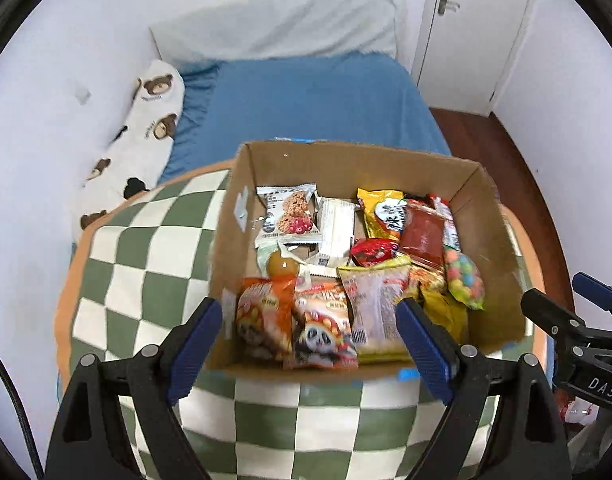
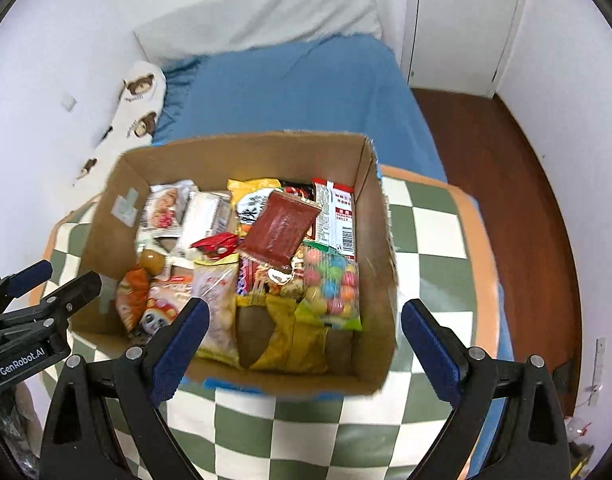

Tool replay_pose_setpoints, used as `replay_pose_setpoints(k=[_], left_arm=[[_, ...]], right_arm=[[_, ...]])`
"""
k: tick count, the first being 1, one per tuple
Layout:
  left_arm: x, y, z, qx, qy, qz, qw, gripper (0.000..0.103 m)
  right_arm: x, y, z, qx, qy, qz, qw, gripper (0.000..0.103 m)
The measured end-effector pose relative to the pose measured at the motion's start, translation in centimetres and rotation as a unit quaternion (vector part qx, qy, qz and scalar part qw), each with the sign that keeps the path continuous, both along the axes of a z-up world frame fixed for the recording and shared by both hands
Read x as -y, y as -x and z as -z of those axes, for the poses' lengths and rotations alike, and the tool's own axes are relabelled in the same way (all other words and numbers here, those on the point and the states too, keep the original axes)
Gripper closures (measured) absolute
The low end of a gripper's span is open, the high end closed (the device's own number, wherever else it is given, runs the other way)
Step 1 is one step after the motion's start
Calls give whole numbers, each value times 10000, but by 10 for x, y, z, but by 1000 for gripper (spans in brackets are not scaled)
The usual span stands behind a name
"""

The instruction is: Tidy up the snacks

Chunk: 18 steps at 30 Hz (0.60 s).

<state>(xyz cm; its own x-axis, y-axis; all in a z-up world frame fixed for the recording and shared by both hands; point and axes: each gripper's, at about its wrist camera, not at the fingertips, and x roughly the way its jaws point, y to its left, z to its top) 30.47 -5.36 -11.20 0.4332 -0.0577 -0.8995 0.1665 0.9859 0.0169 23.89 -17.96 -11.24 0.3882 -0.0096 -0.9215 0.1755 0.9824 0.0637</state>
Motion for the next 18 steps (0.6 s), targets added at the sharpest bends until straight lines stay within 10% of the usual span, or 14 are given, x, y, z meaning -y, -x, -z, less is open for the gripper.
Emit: replay_pose_setpoints(k=[18], left_arm=[[-19, 170, -110, 1228, 351, 218, 9916, 14]], right_arm=[[-44, 187, -139, 1452, 318, 5, 9889, 2]])
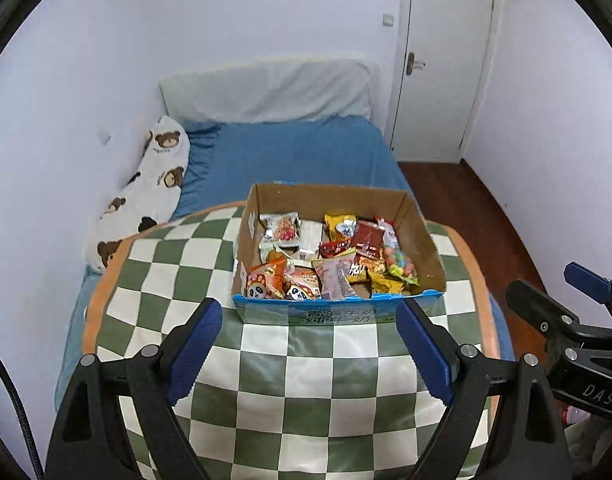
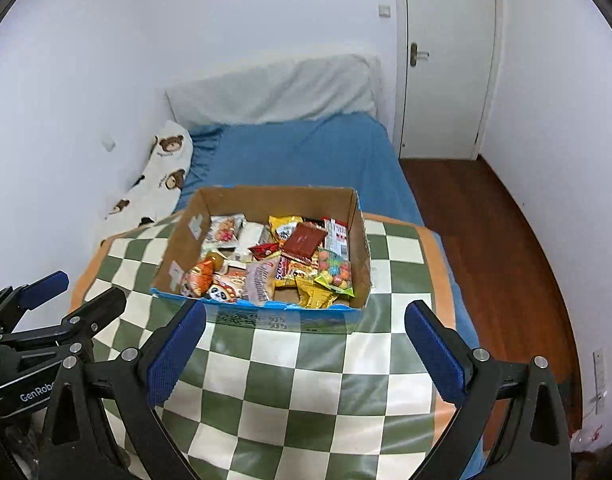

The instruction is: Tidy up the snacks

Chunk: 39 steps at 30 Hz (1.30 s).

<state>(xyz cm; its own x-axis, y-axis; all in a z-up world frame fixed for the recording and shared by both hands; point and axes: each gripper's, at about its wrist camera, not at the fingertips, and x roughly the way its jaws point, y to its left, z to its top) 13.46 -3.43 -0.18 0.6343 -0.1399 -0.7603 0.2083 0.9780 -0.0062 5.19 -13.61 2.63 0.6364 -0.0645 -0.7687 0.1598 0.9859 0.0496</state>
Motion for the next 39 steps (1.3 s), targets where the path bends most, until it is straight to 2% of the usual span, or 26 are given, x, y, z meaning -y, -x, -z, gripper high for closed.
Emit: replay_pose_setpoints(k=[7, 8, 10, 17, 24, 31, 39], left_arm=[[-9, 33, -28, 407, 6, -101, 9991, 14], [-10, 37, -30, 453, 0, -109, 9989, 12], [-12, 44, -35, 565, 3, -151, 9983, 1], [-15, 45, -35, 625, 60, -214, 9978, 0], [-9, 29, -14, 439, 1, -247, 9987, 0], [-3, -6, 16, 93, -10, -258, 9996, 0], [6, -44, 51, -234, -223, -302, 9990, 0]], right_arm=[[-12, 46, -43, 448, 196, -34, 9988, 0], [-13, 50, -48, 499, 210, -37, 9985, 0], [-16, 58, -57, 583, 255, -55, 9980, 0], [-18, 70, -68, 714, 336, 5, 9969, 0], [-11, 56, -46, 634, 350, 105, 9973, 0], [-1, 29, -18, 471, 302, 240, 9981, 0], [9, -11, 22, 250, 311, 344, 9986, 0]])
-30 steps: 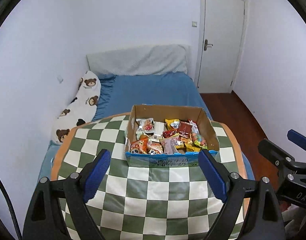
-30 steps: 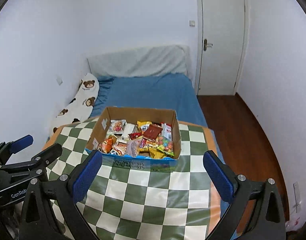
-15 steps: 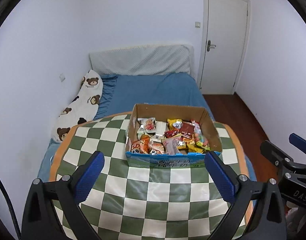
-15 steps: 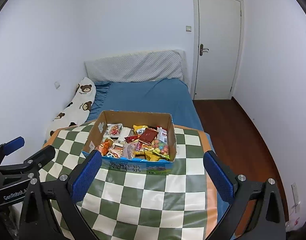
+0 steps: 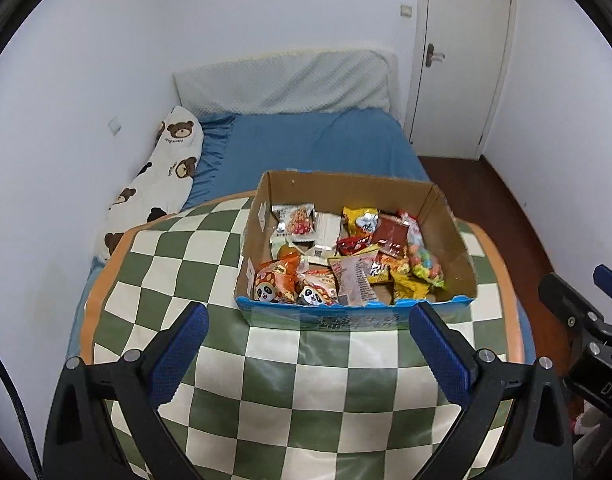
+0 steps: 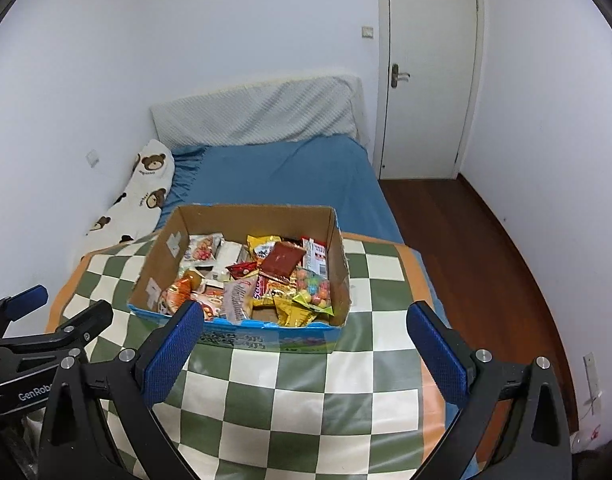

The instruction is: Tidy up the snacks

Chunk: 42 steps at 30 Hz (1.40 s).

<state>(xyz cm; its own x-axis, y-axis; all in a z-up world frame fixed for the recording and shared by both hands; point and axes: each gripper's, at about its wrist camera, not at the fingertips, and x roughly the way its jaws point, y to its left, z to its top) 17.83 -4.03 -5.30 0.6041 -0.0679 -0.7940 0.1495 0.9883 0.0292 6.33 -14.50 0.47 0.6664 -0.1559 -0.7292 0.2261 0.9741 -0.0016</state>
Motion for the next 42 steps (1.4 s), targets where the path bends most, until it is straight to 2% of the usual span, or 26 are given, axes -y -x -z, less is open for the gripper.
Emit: replay_pose_setpoints(k=[7, 16, 42], left_arm=[[5, -21, 23, -189, -48, -20, 9998, 0], [7, -34, 33, -295, -75, -4, 9995, 0], [3, -35, 36, -253, -106, -7, 9996, 0]], right_arm=[[9, -28, 30, -270, -5, 104, 9996, 0], [12, -48, 53, -488, 91, 151, 9987, 0], [12, -49, 51, -511, 142, 186, 9984, 0]])
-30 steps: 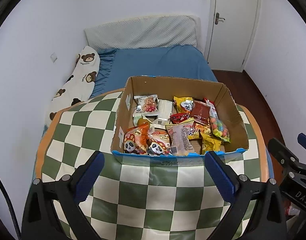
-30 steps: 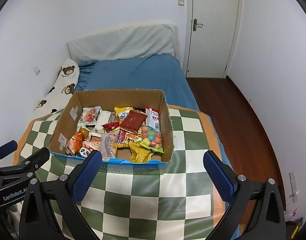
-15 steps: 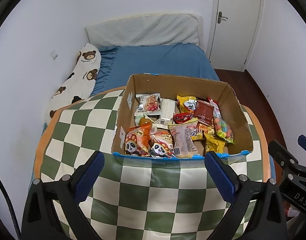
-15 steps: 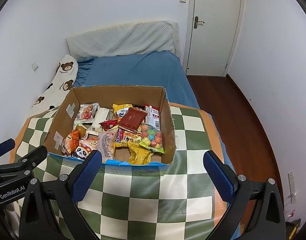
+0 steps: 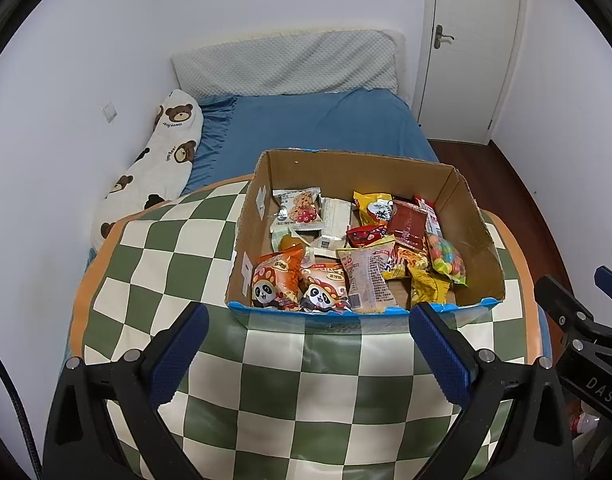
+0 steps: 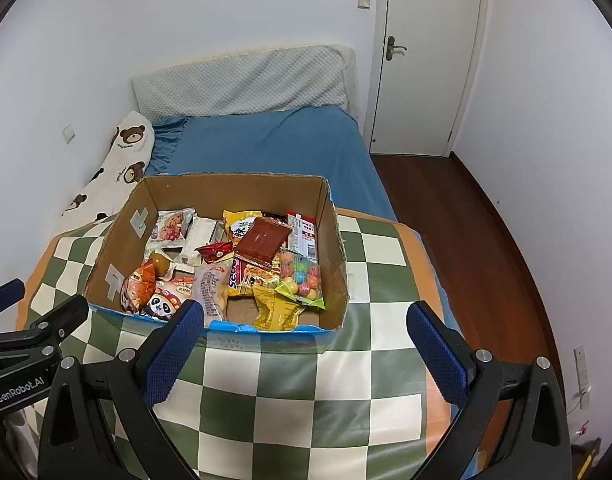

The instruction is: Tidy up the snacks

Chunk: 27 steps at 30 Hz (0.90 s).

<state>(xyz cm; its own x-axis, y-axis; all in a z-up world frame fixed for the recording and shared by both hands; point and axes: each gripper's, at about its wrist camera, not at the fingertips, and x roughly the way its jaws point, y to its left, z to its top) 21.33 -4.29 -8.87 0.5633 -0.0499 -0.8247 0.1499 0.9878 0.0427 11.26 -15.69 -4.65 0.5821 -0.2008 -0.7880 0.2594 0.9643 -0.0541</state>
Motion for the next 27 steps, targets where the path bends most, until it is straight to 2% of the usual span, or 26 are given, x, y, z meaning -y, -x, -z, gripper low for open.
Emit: replay_pose_setpoints(k=[27], left_arm=[[3, 11, -12, 182, -54, 0, 9998, 0]], right_arm=[[-1, 16, -13, 115, -42, 36, 9999, 0]])
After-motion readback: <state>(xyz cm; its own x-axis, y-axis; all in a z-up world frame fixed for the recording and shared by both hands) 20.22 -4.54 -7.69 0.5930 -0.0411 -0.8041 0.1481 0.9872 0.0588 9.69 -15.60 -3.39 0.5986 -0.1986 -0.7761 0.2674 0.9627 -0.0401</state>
